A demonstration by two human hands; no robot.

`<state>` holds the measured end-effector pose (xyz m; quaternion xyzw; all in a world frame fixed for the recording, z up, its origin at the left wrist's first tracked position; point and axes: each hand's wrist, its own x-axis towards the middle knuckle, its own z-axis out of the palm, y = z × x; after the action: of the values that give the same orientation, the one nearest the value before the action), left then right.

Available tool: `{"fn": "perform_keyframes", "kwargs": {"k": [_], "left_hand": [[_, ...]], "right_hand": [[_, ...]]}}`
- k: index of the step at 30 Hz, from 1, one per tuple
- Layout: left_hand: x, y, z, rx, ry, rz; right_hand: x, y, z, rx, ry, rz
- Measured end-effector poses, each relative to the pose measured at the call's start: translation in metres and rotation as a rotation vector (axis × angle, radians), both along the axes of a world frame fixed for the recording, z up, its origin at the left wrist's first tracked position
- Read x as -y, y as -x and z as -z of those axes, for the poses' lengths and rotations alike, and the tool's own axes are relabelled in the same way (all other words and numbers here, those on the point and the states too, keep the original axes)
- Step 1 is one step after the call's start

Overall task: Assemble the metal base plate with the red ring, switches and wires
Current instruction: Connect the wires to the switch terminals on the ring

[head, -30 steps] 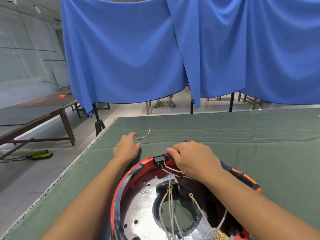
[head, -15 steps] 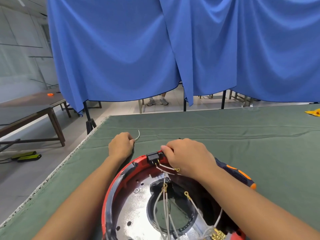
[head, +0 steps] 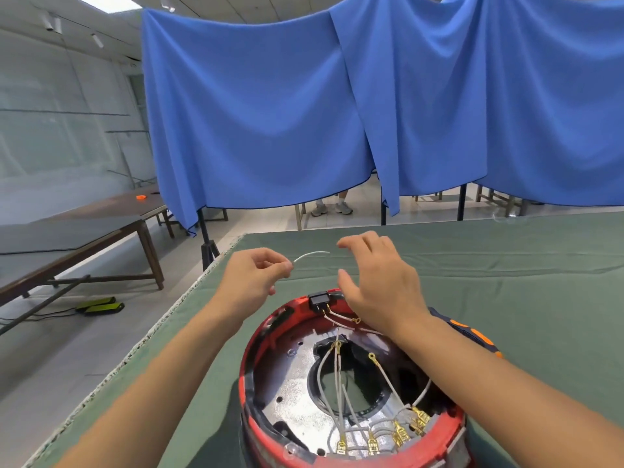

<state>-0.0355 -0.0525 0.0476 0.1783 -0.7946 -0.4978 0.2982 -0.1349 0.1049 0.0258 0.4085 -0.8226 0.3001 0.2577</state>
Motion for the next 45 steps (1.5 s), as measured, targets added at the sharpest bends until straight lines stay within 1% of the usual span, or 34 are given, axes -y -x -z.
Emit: {"fn": "perform_keyframes", "kwargs": {"k": [2,4,7,8,11,15,17,20,27,30,34,37,40,42,45], "left_hand": [[-0.017,-0.003,0.002,-0.033,-0.036,0.07],[-0.029,-0.003,0.007,-0.048,-0.051,0.117],[-0.034,-0.002,0.014,-0.034,-0.017,0.153],[-0.033,-0.003,0.015,-0.037,-0.025,0.158],[-0.028,-0.007,0.017,-0.064,-0.121,0.173],[-0.025,-0.009,0.017,-0.135,-0.248,0.194],[-0.023,-0.011,0.016,-0.153,-0.293,0.21],[-0.025,-0.013,0.016,-0.14,-0.258,0.227],[-0.03,-0.015,0.016,-0.173,-0.079,0.176],[-0.03,-0.017,0.016,-0.174,0.008,0.147],[-0.031,-0.016,0.018,-0.213,0.171,0.091],[-0.032,-0.016,0.019,-0.235,0.228,0.091],[-0.033,-0.017,0.018,-0.249,0.177,0.126],[-0.031,-0.016,0.018,-0.25,0.092,0.128],[-0.026,-0.015,0.018,-0.191,-0.04,0.134]], "right_hand": [[-0.002,-0.006,-0.003,-0.113,0.034,-0.088],[-0.003,-0.009,-0.002,-0.182,0.0,-0.155],[-0.001,-0.009,0.001,-0.2,-0.1,-0.213],[-0.001,-0.008,0.001,-0.199,-0.098,-0.226],[-0.002,-0.009,0.0,-0.234,-0.017,-0.246],[0.0,-0.012,-0.002,-0.318,0.025,-0.263],[0.001,-0.012,-0.002,-0.275,0.031,-0.254],[0.001,-0.012,0.0,-0.193,0.021,-0.226],[0.002,-0.016,-0.001,-0.119,-0.011,-0.28],[0.003,-0.016,-0.002,-0.065,-0.04,-0.295],[0.003,-0.015,0.0,0.023,-0.096,-0.292],[0.001,-0.014,0.001,0.104,-0.105,-0.303],[-0.001,-0.016,0.0,0.155,-0.087,-0.326],[0.0,-0.017,-0.001,0.193,-0.069,-0.336],[0.002,-0.018,-0.003,0.253,-0.028,-0.32]]}}
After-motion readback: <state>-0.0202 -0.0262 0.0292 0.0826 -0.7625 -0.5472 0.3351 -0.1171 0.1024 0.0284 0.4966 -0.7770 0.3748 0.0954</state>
